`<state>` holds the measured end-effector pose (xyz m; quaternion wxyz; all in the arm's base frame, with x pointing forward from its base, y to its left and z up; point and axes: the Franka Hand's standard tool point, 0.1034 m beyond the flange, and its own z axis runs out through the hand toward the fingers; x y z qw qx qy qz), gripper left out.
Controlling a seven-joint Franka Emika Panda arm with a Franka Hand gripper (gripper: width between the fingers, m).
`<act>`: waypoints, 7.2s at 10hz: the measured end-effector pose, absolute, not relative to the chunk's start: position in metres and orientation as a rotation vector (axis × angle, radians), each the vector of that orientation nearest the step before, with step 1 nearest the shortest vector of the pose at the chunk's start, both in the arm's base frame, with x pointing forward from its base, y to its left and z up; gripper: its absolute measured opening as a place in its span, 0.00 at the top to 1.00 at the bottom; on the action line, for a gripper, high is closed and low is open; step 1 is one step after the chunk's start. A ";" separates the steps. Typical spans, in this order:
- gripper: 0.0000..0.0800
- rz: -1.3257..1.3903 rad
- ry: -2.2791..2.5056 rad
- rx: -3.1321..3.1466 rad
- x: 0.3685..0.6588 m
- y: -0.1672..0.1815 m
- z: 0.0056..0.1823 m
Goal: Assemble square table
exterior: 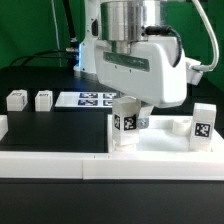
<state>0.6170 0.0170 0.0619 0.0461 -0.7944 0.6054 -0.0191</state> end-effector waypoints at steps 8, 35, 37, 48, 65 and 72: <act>0.21 -0.053 1.901 -2.350 0.620 0.016 0.063; 0.64 -0.057 2.292 -1.893 0.622 0.006 0.068; 0.62 -0.056 2.301 -1.883 0.622 0.006 0.068; 0.19 -0.186 0.659 -3.006 0.624 0.004 0.074; 0.63 -0.046 2.339 -1.910 0.622 0.007 0.071; 0.19 -0.187 1.621 -2.587 0.617 0.009 0.067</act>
Offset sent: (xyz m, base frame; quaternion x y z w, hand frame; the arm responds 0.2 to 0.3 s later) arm 0.0000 0.0000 0.0000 0.0000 0.0000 0.1296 0.9916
